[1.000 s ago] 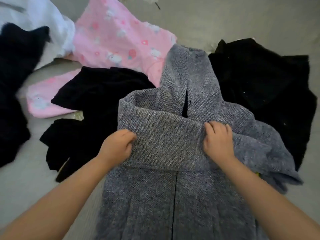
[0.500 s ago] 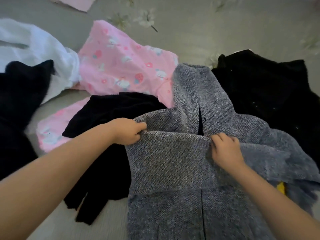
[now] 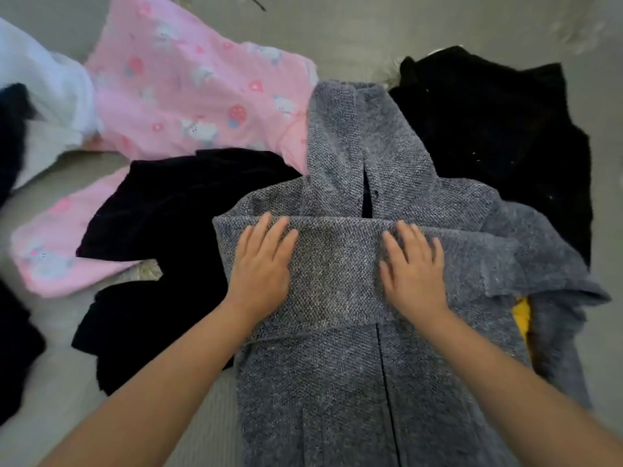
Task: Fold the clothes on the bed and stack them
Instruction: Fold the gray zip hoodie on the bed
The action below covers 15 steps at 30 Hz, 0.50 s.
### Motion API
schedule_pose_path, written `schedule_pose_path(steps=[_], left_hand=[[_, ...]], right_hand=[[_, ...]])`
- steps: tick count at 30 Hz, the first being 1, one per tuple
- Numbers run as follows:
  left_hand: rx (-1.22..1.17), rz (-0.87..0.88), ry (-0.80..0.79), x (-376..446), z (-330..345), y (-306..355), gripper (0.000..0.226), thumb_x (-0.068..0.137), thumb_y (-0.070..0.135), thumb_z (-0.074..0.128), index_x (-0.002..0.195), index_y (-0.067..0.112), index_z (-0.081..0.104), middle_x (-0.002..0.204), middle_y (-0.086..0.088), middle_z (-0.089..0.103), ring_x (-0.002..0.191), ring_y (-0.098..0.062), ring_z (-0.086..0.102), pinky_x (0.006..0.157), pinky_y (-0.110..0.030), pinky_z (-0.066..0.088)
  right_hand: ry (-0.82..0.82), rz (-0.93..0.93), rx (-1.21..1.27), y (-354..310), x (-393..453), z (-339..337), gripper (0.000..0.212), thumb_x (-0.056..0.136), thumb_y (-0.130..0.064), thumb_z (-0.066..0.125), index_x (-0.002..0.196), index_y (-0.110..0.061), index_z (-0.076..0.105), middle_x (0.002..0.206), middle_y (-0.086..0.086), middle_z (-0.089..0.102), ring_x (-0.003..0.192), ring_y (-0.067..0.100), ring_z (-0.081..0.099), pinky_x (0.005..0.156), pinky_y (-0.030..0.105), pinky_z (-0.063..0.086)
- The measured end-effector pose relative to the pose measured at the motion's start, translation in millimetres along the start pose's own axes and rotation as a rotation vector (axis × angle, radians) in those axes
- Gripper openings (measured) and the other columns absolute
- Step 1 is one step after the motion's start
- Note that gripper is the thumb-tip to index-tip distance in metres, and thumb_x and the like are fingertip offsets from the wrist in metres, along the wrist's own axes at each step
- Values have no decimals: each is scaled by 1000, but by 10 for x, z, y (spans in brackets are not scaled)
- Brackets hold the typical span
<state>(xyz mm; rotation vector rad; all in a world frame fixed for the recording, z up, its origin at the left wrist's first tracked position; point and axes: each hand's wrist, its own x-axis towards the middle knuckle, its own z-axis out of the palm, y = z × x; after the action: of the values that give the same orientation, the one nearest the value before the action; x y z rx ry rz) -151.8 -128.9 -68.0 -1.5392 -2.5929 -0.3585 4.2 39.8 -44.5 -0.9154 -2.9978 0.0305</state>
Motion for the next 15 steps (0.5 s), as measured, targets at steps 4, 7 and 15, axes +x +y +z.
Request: schedule_pose_path(steps=[4,7,15], left_hand=[[-15,-41,-588,-422,163,308,63,93,56,17,145,21,18,154,-9,10,139,-34,-2,113,-49,9],[84,-155,-708,-588,331,341,68,77,63,-23,138,33,-19,147,3,-27,138,-30,-22,112,-43,-11],[-43,-29,-557,-254,146,1113,59,97,41,26,147,17,7,155,-7,-4,142,-26,-12,113,-41,-8]], right_hand=[[-370,40,-19,116,-497,184,50,94,-37,31,136,-12,43,145,19,34,133,37,32,103,59,24],[-606,98,68,371,-699,372,56,97,-46,15,147,-25,2,155,2,-10,143,21,-8,114,45,-1],[-150,389,322,1232,-1085,25,37,93,-13,49,125,4,50,130,20,50,123,33,44,102,44,33]])
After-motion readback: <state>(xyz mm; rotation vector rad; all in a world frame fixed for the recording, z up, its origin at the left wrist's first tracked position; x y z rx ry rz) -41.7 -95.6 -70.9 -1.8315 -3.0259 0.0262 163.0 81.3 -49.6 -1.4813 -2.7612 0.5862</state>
